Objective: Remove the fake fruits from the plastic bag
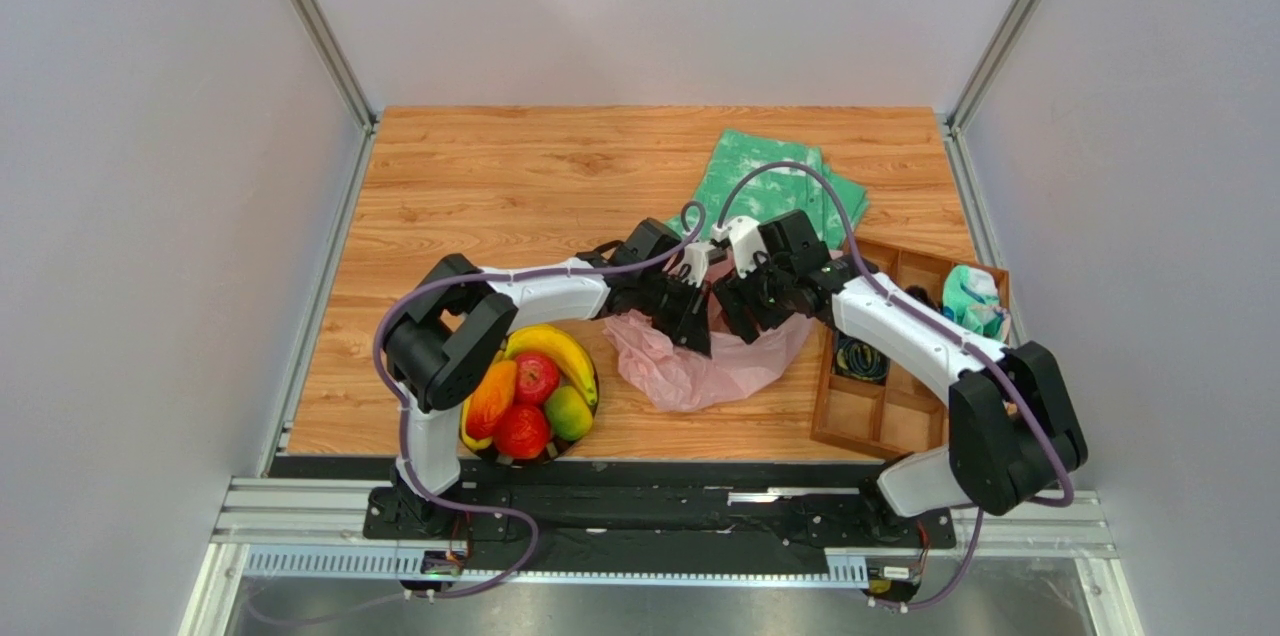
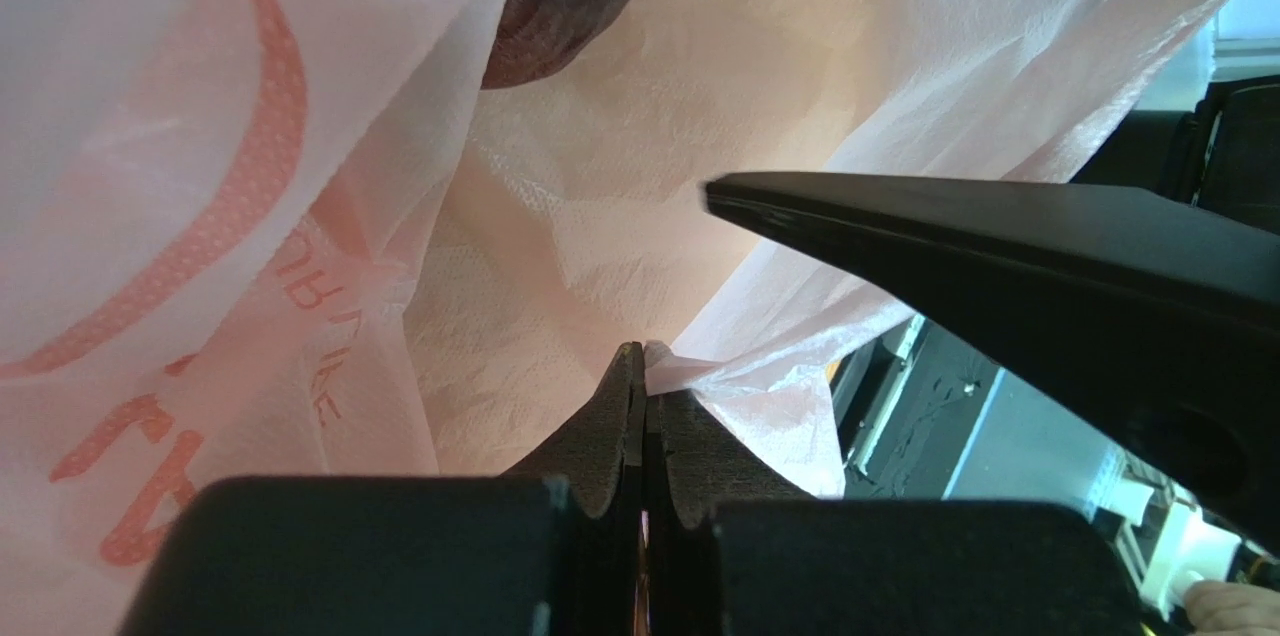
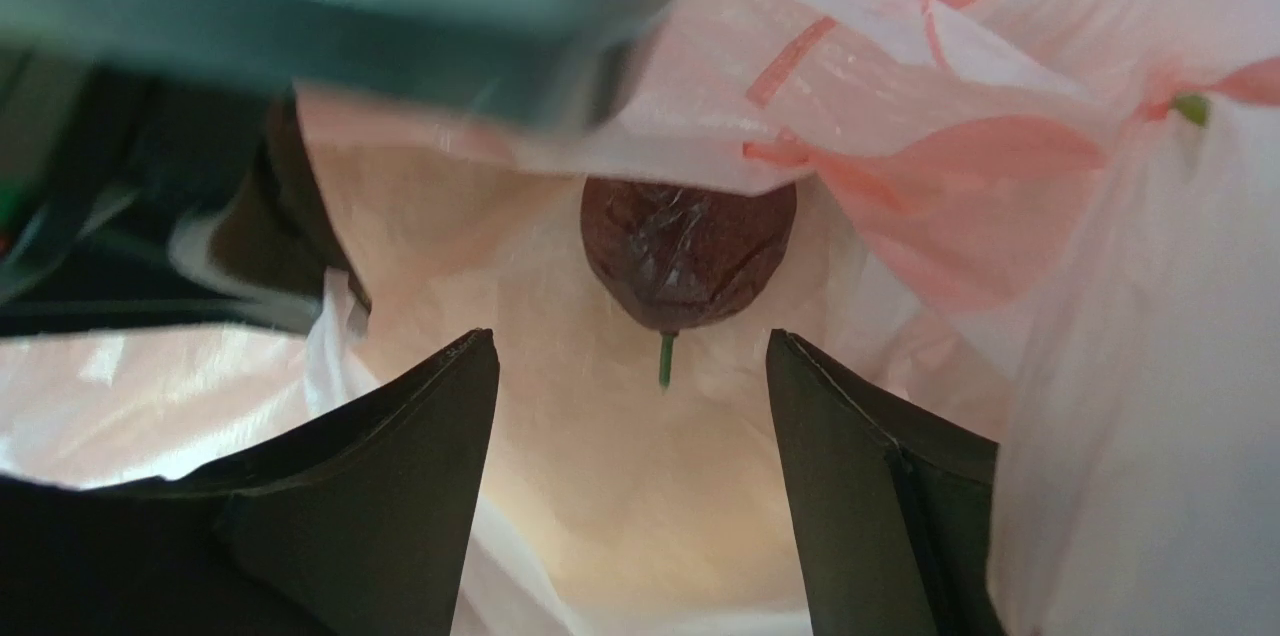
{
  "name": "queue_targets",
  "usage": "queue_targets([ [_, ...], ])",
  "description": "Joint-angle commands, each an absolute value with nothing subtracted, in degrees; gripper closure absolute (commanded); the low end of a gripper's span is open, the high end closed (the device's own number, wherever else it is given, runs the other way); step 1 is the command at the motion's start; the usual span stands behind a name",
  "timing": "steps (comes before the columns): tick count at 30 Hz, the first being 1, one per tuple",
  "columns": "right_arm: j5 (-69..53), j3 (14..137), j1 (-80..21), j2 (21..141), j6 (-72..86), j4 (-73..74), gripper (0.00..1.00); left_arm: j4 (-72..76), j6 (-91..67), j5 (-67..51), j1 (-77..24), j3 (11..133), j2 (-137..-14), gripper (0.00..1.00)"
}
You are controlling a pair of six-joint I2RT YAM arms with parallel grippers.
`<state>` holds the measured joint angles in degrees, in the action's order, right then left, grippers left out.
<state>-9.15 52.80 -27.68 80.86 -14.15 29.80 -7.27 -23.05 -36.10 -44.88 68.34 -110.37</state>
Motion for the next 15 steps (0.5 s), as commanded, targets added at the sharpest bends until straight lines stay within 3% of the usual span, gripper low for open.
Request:
queue_targets([
  [1, -8.96, 55.98, -27.25, 83.4, -8.7, 23.73, 0.3, -4.04, -24.17, -38.85, -44.74, 67.06, -109.16, 1.0],
  [12, -7.22, 59.23, -27.42, 95.88, -6.86, 20.13, 0.2, -2.11, -24.52, -39.47, -43.42, 64.25, -107.93, 1.0],
  [14, -5.19, 59.5, -27.25, 97.2, -6.42, 19.25, 0.23, -1.85, -24.52, -39.03, -43.24, 63.81, -107.32, 1.0],
  [15, -6.14, 59.68, -27.16, 96.95, -6.68, 19.16, 0.34, -1.85, -24.43, -38.85, -43.24, 63.55, -107.05, 1.0],
])
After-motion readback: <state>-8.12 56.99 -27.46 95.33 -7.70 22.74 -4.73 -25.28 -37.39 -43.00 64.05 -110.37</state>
